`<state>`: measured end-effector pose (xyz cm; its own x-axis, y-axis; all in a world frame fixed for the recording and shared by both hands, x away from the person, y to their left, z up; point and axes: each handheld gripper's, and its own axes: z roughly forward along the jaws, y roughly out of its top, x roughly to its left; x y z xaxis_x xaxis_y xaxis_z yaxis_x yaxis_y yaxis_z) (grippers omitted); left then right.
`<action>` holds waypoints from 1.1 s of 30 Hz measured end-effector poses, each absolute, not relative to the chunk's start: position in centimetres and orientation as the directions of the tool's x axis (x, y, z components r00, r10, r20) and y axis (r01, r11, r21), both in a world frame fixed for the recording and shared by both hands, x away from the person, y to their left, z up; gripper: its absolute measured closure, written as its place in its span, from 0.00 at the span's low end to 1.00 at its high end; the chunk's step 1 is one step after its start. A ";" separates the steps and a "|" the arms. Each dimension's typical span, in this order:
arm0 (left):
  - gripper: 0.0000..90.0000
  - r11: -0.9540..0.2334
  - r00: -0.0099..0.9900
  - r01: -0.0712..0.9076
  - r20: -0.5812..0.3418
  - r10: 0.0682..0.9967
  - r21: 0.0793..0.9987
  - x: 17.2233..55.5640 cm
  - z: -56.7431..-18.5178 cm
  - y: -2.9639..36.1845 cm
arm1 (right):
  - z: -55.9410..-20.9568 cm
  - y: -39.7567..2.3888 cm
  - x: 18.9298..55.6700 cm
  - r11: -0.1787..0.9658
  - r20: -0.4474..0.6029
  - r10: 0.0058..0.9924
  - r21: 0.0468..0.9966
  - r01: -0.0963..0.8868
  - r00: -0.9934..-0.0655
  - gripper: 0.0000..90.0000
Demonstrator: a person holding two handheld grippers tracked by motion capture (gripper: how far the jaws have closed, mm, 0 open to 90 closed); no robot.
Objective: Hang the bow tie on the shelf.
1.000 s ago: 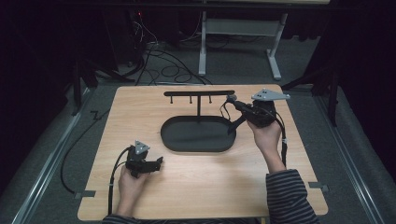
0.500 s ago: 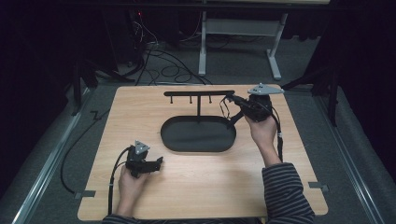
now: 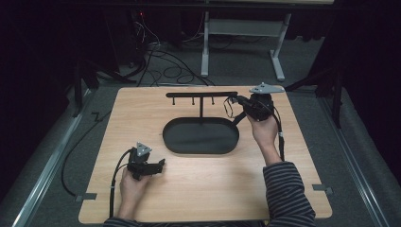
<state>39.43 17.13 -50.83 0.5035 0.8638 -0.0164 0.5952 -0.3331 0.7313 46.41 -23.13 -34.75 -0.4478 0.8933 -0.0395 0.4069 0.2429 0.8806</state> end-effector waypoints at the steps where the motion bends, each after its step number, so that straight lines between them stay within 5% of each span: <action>1: 0.19 -0.332 0.503 0.595 -0.016 0.864 0.732 39.4 -50.8 17.1 | -34.8 -23.1 46.5 0.243 -0.039 0.894 0.880 0.409 -0.447 1.00; 22: 0.19 -0.333 0.504 0.595 -0.017 0.864 0.731 39.4 -50.8 17.1 | -34.9 -23.3 46.4 0.237 -0.024 0.890 0.878 0.417 -0.455 0.95; 33: 0.19 -0.333 0.504 0.595 -0.017 0.864 0.731 39.4 -50.8 17.1 | -34.4 -24.9 45.3 0.193 0.028 0.887 0.884 0.425 -0.461 0.78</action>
